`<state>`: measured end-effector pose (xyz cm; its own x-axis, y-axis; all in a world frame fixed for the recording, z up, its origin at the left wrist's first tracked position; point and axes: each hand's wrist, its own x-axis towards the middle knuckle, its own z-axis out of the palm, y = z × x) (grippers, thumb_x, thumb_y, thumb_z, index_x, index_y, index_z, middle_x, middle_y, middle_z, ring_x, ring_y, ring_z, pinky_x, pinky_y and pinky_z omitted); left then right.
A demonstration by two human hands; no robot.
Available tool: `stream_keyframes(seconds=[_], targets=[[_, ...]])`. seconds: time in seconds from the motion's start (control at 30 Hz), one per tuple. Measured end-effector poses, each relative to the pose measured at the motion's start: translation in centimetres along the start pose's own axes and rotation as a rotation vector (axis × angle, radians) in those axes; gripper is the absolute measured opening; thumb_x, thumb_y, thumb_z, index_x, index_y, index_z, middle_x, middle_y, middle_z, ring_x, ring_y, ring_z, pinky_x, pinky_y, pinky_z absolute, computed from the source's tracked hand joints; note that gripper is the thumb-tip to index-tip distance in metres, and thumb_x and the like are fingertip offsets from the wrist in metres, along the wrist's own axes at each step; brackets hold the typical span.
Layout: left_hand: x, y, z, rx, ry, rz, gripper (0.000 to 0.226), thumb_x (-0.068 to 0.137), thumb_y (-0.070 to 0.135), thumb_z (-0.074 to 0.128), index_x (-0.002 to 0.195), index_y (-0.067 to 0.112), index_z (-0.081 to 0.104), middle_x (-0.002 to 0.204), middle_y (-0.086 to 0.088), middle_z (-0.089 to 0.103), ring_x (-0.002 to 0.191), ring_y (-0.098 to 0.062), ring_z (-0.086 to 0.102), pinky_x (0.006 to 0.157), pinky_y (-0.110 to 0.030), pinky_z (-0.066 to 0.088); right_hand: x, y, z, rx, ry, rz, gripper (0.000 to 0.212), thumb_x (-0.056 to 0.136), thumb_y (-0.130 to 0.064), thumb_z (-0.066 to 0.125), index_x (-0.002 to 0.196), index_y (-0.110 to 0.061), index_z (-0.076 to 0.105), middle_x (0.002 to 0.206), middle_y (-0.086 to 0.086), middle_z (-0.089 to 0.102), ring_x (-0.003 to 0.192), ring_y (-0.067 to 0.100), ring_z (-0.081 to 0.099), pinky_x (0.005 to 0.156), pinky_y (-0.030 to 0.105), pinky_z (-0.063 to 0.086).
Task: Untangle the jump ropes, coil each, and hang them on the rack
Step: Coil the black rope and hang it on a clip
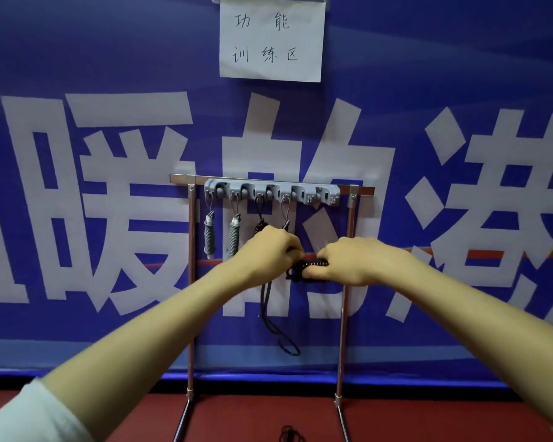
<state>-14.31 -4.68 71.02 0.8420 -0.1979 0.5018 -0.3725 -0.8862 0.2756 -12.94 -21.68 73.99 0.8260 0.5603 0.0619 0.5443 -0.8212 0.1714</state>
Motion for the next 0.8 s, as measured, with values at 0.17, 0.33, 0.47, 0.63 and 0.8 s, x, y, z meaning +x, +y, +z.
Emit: stream_keyframes(seconds=[0.17, 0.33, 0.47, 0.63, 0.8], targets=[[-1.3, 1.7, 1.8, -0.37, 0.39, -0.122, 0.02, 0.096, 0.012, 0.056, 0.106, 0.008, 0.072, 0.089, -0.007, 0.074, 0.077, -0.017, 0.068, 0.073, -0.024, 0.052, 0.4, 0.3, 0.3, -0.059, 0.31, 0.103, 0.062, 0.091, -0.072, 0.025, 0.101, -0.019, 0.057, 0.085, 0.002, 0.058, 0.086, 0.026, 0.061, 0.065, 0.034, 0.042], [-2.2, 2.3, 2.4, -0.992, 0.504, -0.218, 0.019, 0.096, 0.012, 0.057, 0.111, 0.009, 0.068, 0.072, 0.004, 0.068, 0.057, -0.002, 0.053, 0.059, -0.016, 0.048, 0.2, 1.0, 0.4, 0.089, 0.463, 0.087, 0.059, 0.089, -0.074, 0.023, 0.093, -0.021, 0.049, 0.083, 0.001, 0.057, 0.088, 0.027, 0.062, 0.067, 0.035, 0.041], [-2.4, 2.7, 2.4, -1.359, 0.536, -0.271, 0.013, 0.092, 0.011, 0.063, 0.1, 0.001, 0.061, 0.082, -0.003, 0.074, 0.061, -0.008, 0.054, 0.06, -0.019, 0.049, -0.1, 1.1, 0.2, 0.213, 0.536, 0.098, 0.06, 0.088, -0.074, 0.024, 0.09, -0.02, 0.05, 0.077, 0.001, 0.059, 0.08, 0.026, 0.06, 0.068, 0.036, 0.045], [-2.3, 2.8, 2.0, -1.513, 0.395, -0.277, 0.008, 0.093, 0.006, 0.059, 0.099, 0.005, 0.063, 0.088, -0.008, 0.073, 0.063, -0.008, 0.058, 0.061, -0.018, 0.051, -0.4, 1.4, 0.3, 0.369, 0.594, 0.1, 0.061, 0.087, -0.073, 0.028, 0.082, -0.017, 0.052, 0.068, 0.002, 0.059, 0.068, 0.022, 0.058, 0.065, 0.039, 0.048], [-2.2, 2.4, 2.1, -1.449, 0.371, -0.246, 0.01, 0.086, 0.014, 0.063, 0.09, 0.005, 0.063, 0.076, -0.005, 0.068, 0.062, -0.011, 0.055, 0.06, -0.017, 0.051, -0.7, 1.5, 0.4, 0.577, 0.587, 0.035, 0.066, 0.086, -0.071, 0.036, 0.078, -0.01, 0.057, 0.062, 0.005, 0.058, 0.056, 0.018, 0.054, 0.055, 0.03, 0.039]])
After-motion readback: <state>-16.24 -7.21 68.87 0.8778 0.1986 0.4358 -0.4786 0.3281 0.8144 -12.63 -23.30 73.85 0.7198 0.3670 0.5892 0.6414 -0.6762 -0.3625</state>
